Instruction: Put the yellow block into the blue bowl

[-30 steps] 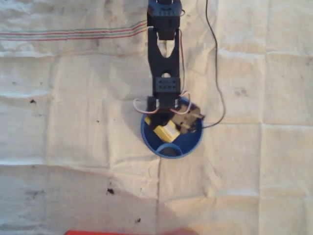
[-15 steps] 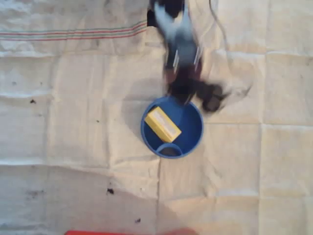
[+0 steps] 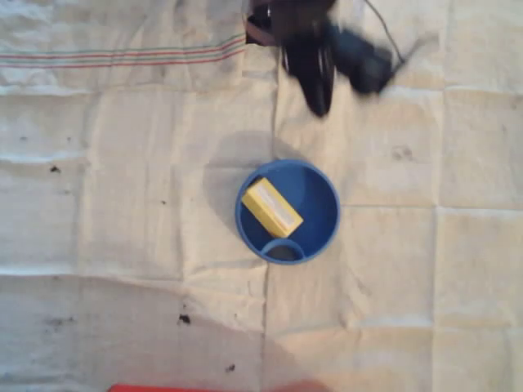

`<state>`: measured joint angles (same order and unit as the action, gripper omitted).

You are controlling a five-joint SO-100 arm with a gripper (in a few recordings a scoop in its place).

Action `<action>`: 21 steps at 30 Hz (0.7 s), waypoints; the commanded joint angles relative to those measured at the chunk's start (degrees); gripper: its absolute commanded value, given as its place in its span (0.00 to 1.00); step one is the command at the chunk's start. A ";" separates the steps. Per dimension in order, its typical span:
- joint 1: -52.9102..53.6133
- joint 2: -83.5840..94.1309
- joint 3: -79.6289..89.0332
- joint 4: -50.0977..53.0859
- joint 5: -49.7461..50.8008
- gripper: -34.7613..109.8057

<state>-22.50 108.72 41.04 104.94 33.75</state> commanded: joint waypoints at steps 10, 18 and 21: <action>-0.26 21.80 5.27 0.35 -4.13 0.24; 0.09 45.26 37.88 -4.92 -9.32 0.24; 0.09 55.46 51.77 -11.25 -11.43 0.24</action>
<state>-22.24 154.25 80.07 100.28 24.35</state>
